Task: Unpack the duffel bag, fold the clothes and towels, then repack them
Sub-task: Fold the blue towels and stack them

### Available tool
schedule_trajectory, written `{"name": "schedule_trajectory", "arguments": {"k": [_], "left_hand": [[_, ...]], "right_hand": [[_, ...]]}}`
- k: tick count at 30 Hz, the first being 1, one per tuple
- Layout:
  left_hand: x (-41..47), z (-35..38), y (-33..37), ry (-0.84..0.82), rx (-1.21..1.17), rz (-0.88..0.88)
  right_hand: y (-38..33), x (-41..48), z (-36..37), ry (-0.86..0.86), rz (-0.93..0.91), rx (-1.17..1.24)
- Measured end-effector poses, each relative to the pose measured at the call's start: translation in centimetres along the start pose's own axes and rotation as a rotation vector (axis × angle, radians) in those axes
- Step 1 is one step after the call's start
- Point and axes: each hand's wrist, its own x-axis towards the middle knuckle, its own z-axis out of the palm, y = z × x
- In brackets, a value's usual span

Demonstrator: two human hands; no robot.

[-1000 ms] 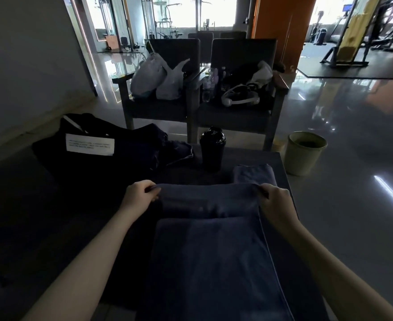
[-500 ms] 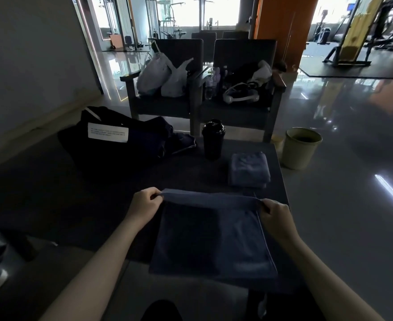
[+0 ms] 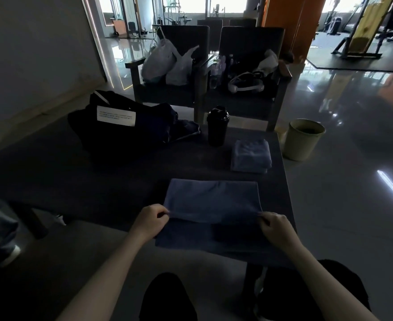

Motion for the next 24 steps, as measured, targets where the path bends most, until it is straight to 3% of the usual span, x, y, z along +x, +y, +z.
{"name": "schedule_trajectory", "arguments": {"k": [5,9,14,17,24], "left_hand": [[-1.1,1.4,-0.5,-0.056,0.265,0.149],[-2.2,3.1,-0.1,-0.211,0.474,0.155],[-0.9,2.7,1.7,-0.028,0.416,0.148],[1.9,2.7,4.1,-0.012,0.412,0.15],[7.7,5.6,6.2,-0.113,0.594,0.15]], "right_hand": [[0.4,-0.7,0.0,-0.068,-0.118,-0.224],[1.0,-2.3,1.1,-0.182,-0.214,-0.358],[-0.7,-2.8,0.5,-0.118,-0.107,-0.292],[-2.0,0.2,0.3,-0.044,-0.112,-0.264],[-2.1,7.0,2.8,-0.316,-0.029,-0.436]]}}
